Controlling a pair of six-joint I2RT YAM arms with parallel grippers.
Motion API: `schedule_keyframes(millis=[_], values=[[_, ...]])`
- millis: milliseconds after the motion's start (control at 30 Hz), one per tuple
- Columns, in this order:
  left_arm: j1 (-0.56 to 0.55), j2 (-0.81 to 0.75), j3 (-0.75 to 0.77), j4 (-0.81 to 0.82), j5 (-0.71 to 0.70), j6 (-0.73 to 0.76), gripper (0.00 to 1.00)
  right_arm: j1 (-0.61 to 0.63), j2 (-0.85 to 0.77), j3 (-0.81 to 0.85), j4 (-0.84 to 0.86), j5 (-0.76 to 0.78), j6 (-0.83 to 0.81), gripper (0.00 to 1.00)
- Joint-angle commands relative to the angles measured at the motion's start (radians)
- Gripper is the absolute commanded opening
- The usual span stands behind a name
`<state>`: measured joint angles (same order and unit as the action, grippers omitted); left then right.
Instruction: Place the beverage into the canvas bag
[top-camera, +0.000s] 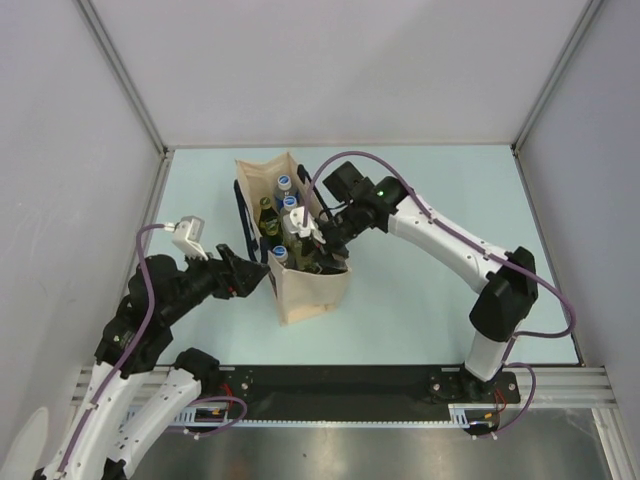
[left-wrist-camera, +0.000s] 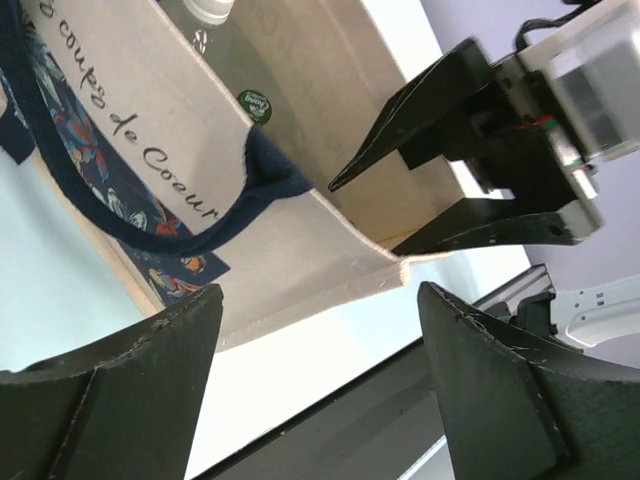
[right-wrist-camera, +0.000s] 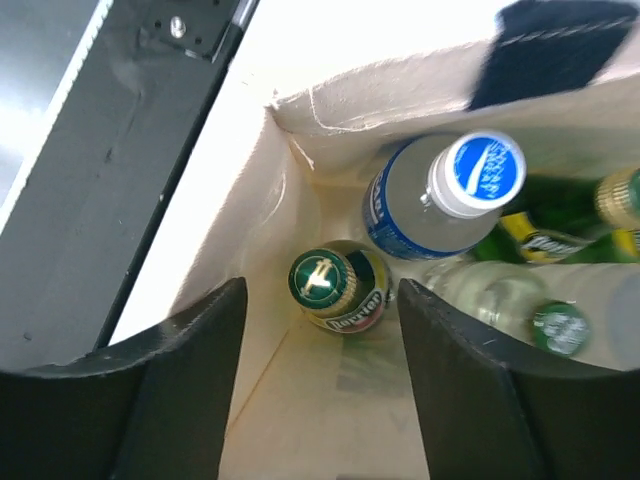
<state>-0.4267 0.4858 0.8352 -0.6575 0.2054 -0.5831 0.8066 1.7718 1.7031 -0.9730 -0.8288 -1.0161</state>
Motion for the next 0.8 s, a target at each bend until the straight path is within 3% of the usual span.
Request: schedule_keyframes(millis=[0,133,267,300,400,500,633,767], values=[[0.003,0.01,0.051,0.009,-0.008,0.009,0.84,0.003,-0.113,0.101,-0.049,-0.07,0.054,0.71],[0.003,0.027,0.064,0.007,-0.004,0.011,0.84,-0.001,-0.146,0.157,-0.026,-0.069,0.117,0.72],[0.003,0.027,0.073,0.007,-0.017,0.019,0.84,-0.044,-0.193,0.161,0.151,0.008,0.356,0.74],[0.003,0.024,0.074,0.003,-0.02,0.02,0.84,-0.056,-0.219,0.129,0.198,0.038,0.508,0.78],[0.003,0.019,0.071,-0.001,-0.041,0.019,0.85,-0.105,-0.261,0.025,0.345,0.172,0.765,0.78],[0.003,0.017,0.074,-0.001,-0.073,0.008,0.84,-0.124,-0.311,-0.098,0.401,0.282,0.934,0.79],[0.003,0.016,0.082,-0.001,-0.118,-0.006,0.85,-0.11,-0.377,-0.222,0.438,0.381,1.06,0.83],[0.003,0.016,0.082,-0.001,-0.147,-0.023,0.85,-0.109,-0.37,-0.28,0.454,0.407,1.175,0.79]])
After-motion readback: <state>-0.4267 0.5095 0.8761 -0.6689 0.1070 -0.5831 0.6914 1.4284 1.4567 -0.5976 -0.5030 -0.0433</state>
